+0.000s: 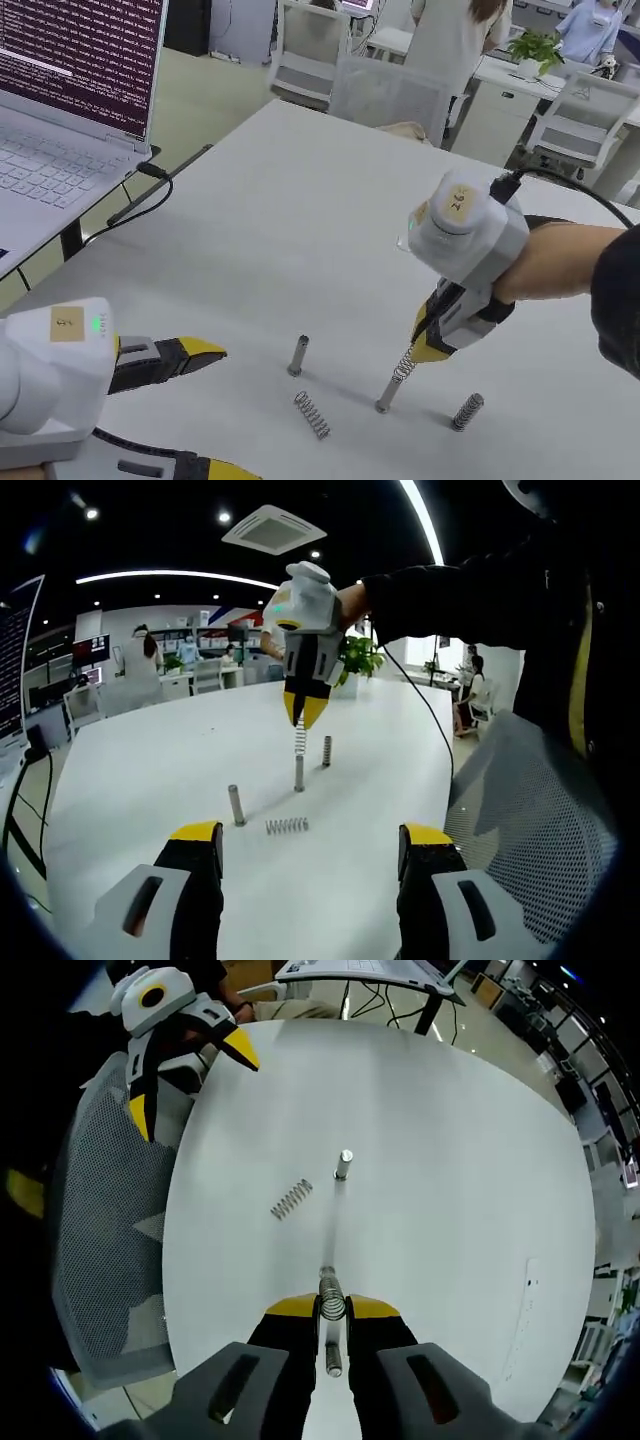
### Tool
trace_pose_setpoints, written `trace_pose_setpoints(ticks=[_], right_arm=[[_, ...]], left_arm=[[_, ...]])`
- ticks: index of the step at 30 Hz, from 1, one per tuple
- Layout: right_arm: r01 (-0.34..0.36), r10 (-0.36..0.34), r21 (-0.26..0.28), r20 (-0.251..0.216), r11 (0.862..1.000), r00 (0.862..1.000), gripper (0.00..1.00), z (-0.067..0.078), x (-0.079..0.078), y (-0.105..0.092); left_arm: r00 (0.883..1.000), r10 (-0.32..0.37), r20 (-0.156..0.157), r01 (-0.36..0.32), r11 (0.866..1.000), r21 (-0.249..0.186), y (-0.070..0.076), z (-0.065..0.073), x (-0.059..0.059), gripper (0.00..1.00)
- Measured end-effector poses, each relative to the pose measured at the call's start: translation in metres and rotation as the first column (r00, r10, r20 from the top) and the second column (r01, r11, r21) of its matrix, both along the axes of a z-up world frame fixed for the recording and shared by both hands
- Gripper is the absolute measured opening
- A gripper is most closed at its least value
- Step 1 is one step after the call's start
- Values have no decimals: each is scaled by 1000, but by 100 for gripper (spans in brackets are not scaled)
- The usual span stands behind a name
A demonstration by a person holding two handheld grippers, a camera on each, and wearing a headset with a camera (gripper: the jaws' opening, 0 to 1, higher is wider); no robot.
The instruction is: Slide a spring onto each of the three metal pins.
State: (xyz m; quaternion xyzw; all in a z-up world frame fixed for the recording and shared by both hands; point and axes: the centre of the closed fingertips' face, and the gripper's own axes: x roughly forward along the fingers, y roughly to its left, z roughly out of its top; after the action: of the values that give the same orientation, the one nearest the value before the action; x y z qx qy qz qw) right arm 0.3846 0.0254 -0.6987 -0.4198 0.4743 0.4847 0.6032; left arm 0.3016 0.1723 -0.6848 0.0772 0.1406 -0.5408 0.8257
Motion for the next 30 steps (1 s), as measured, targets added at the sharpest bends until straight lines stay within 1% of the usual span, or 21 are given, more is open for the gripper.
trace_pose_setpoints(ticks=[9, 13, 15, 30], right_arm=[[-3, 3, -6, -6, 1000, 1000, 7, -5, 1, 1], [-7, 7, -21, -3, 1000, 1000, 7, -8, 2, -1], [-3, 3, -13, -9, 1000, 1000, 7, -8, 1, 0], [3, -3, -29, -15, 1000, 1000, 7, -26, 0, -1]], left_arm=[[1000, 2, 0, -2, 1000, -2, 1, 0, 0, 66], [1000, 1, -1, -1, 1000, -4, 1, 0, 0, 66], [1000, 0, 0, 0, 1000, -4, 1, 0, 0, 66], [1000, 0, 1, 0, 1000, -2, 2, -1, 0, 64]])
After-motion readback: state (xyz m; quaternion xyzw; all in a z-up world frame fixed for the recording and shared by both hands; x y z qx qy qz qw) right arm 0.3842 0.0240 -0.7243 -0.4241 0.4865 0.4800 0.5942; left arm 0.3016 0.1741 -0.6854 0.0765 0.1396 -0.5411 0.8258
